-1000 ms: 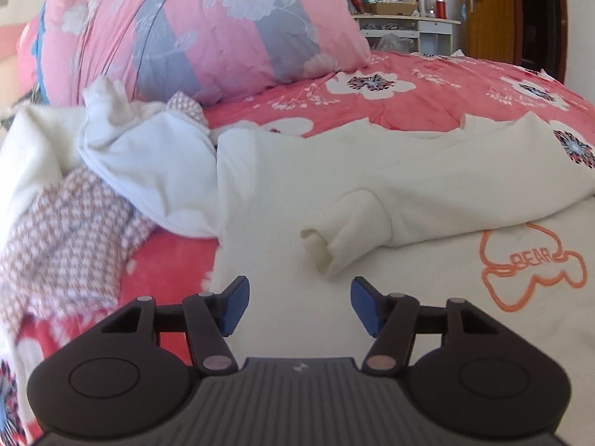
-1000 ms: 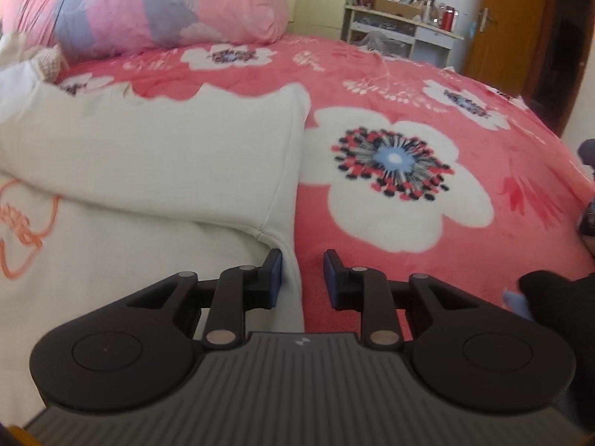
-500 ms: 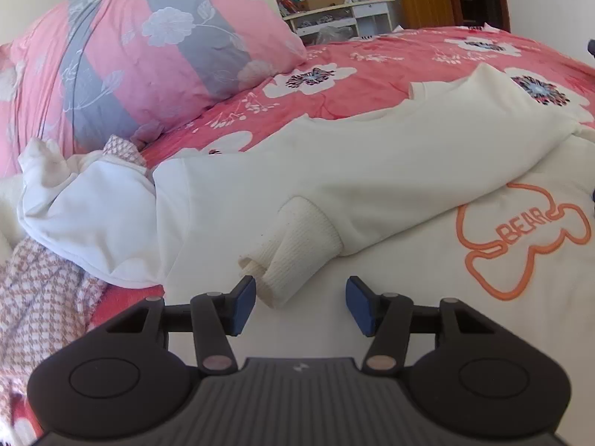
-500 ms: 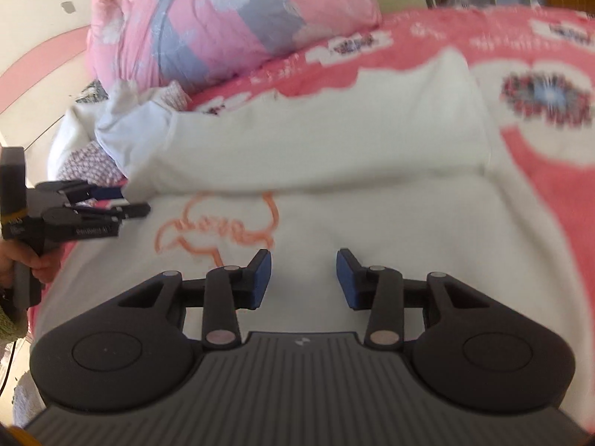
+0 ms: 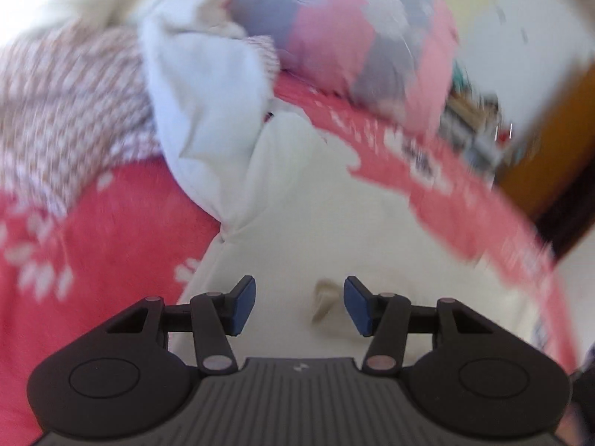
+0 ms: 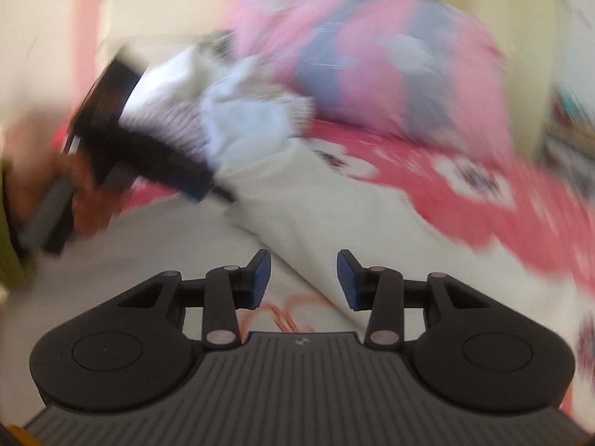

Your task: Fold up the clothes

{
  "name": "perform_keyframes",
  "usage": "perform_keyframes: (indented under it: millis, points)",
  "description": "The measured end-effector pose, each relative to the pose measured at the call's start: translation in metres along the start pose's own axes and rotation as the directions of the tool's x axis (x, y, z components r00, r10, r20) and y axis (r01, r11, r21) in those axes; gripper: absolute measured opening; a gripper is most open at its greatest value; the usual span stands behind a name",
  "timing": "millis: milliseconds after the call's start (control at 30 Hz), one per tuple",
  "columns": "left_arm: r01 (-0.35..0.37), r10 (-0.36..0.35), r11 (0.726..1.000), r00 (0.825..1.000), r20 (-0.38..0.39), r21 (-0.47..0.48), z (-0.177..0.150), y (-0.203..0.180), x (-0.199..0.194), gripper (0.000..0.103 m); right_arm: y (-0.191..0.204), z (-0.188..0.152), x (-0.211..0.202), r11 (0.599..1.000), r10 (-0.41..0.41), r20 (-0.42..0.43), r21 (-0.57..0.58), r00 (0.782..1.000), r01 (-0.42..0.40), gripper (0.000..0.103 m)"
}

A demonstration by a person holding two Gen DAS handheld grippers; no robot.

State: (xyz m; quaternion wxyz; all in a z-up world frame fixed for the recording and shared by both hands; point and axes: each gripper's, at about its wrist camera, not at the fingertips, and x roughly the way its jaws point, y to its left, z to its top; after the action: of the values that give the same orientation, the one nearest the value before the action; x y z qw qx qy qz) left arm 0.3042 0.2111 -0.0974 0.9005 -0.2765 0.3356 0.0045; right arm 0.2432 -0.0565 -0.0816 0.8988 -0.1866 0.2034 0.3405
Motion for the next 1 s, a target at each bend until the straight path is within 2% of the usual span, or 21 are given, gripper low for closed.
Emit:
perform_keyframes:
  millis: [67,167,267,300,400,433,500,533,567,600,633,700,733,800,833,867,900,933,1000]
  points:
    - [0.052,-0.05,0.998,0.998,0.043,-0.046,-0.003,0.009,0.0,0.053,0.027,0.006,0.032,0.987,0.001,-0.026,-0.162,1.0,-0.005,0.039]
    - [0.085,-0.081,0.995,0.994,0.067,-0.058,-0.004,0.013,-0.001,0.053,0.055,0.005,0.077,0.928,-0.034,-0.073,-0.373,0.997,0.005,0.038]
    - [0.118,-0.112,0.991,0.99,0.091,-0.069,-0.005,0.018,-0.003,0.054,0.059,0.001,0.107,0.876,-0.07,-0.078,-0.482,0.995,0.024,0.036]
    - [0.129,-0.122,0.989,0.988,0.099,-0.072,-0.005,0.019,-0.003,0.056,0.054,0.003,0.111,0.88,-0.069,-0.074,-0.474,0.995,0.026,0.034]
    - [0.16,-0.149,0.984,0.981,0.123,-0.083,-0.006,0.023,-0.005,0.058,0.029,0.015,0.114,0.923,-0.062,-0.067,-0.384,0.996,0.031,0.015]
    - [0.156,-0.144,0.984,0.982,0.125,-0.091,-0.007,0.025,-0.005,0.059,0.016,0.021,0.111,0.952,-0.041,-0.061,-0.304,0.997,0.02,0.013]
    - [0.153,-0.143,0.985,0.983,0.119,-0.084,-0.009,0.024,-0.003,0.059,-0.019,0.033,0.105,0.997,0.033,-0.043,-0.075,0.999,-0.036,0.013]
    - [0.152,-0.142,0.985,0.983,0.116,-0.081,-0.01,0.023,-0.002,0.059,-0.042,0.036,0.101,0.994,0.081,-0.024,0.075,0.996,-0.079,0.012]
    - [0.151,-0.142,0.986,0.983,0.114,-0.077,-0.011,0.022,-0.001,0.059,-0.066,0.035,0.098,0.965,0.125,0.011,0.229,0.992,-0.124,0.012]
    - [0.15,-0.141,0.986,0.984,0.111,-0.074,-0.011,0.022,0.0,0.059,-0.092,0.03,0.094,0.908,0.167,0.061,0.378,0.984,-0.178,0.012]
    - [0.148,-0.14,0.986,0.984,0.108,-0.07,-0.012,0.021,0.001,0.059,-0.116,0.023,0.093,0.824,0.211,0.115,0.513,0.971,-0.24,0.012]
    - [0.146,-0.139,0.987,0.985,0.102,-0.063,-0.014,0.02,0.002,0.06,-0.155,0.004,0.093,0.624,0.261,0.212,0.707,0.942,-0.332,0.012]
    - [0.145,-0.138,0.988,0.985,0.099,-0.06,-0.014,0.02,0.003,0.06,-0.172,-0.006,0.093,0.518,0.274,0.257,0.772,0.927,-0.368,0.012]
    - [0.142,-0.137,0.988,0.986,0.094,-0.053,-0.016,0.018,0.005,0.061,-0.191,-0.027,0.093,0.334,0.292,0.333,0.843,0.897,-0.422,0.012]
    - [0.141,-0.136,0.989,0.987,0.091,-0.05,-0.017,0.018,0.006,0.061,-0.197,-0.036,0.094,0.256,0.302,0.369,0.857,0.879,-0.448,0.012]
    - [0.14,-0.135,0.989,0.987,0.088,-0.046,-0.018,0.017,0.007,0.061,-0.2,-0.043,0.093,0.199,0.303,0.397,0.863,0.866,-0.465,0.012]
    - [0.138,-0.134,0.989,0.987,0.085,-0.043,-0.018,0.017,0.007,0.061,-0.196,-0.05,0.092,0.152,0.318,0.43,0.857,0.845,-0.493,0.012]
    - [0.137,-0.134,0.99,0.988,0.082,-0.039,-0.019,0.016,0.008,0.061,-0.197,-0.051,0.094,0.117,0.335,0.458,0.847,0.824,-0.518,0.012]
    - [0.134,-0.132,0.99,0.988,0.077,-0.031,-0.02,0.015,0.01,0.062,-0.195,-0.049,0.096,0.086,0.366,0.493,0.827,0.79,-0.556,0.012]
